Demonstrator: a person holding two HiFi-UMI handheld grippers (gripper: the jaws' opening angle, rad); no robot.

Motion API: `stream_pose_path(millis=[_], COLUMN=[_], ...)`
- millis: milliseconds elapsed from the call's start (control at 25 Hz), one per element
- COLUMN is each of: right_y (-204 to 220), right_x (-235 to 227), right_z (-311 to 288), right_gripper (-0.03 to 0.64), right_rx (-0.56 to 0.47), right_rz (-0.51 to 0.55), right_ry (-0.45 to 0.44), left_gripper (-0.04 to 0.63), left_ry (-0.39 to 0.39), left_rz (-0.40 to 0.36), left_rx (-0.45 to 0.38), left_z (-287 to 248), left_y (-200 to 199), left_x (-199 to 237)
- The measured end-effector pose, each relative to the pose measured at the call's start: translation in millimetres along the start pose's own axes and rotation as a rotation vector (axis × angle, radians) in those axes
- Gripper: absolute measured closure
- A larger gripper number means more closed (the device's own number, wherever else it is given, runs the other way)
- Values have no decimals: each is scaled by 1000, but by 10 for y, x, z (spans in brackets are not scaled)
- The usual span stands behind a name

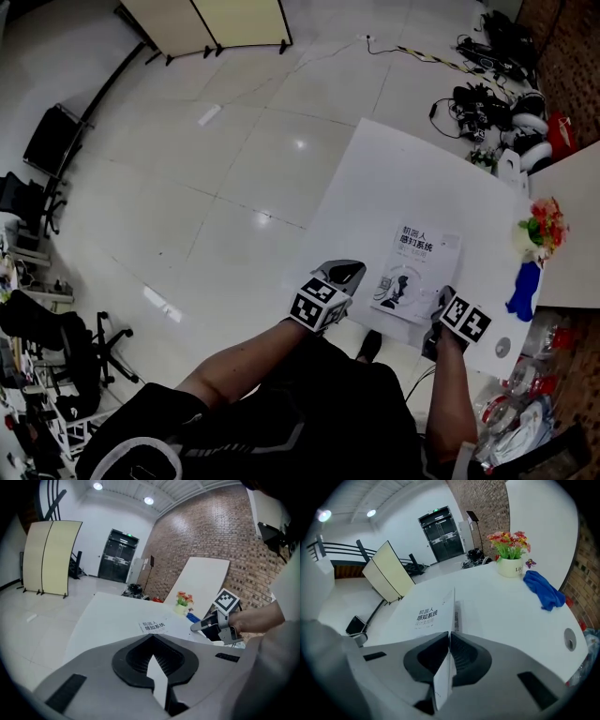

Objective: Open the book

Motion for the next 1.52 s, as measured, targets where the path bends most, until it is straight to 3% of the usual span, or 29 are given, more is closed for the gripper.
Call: stream_pose_path(millis=[160,440,680,1000,1280,1520], right_y=[11,-166,-384,-508,-276,-18], right_x=[25,374,1073,2233,2880,3044], right_z=[-14,259,449,270,-335,-726], right_gripper=[600,605,607,607,611,607], right_rx=[24,-67,-141,-136,-27,16], right_rz=[42,58,135,283,287,276], right_ry=[77,62,-87,-283,-323,-372], left_gripper=[597,597,597,597,597,597], left_ry=[20,36,59,-16,-66,-95], left_rz=[-16,2,14,78,91,88], left_rx=[-22,-60,-106,-193,-220,-222], left_z=[92,218,370,916,1342,1535], left_y=[-100,-215,-336,-417,-374,-290], left_x=[112,350,517,989,1300,1401])
Point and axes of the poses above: the fingertips, and each gripper's own axes: z backward along the fingers, x to its left, y out of its underside, the point moved 6 cm from there along z, backward along the fingers, and after that the axes turned 10 degrees about z, right-handed, at the moved point
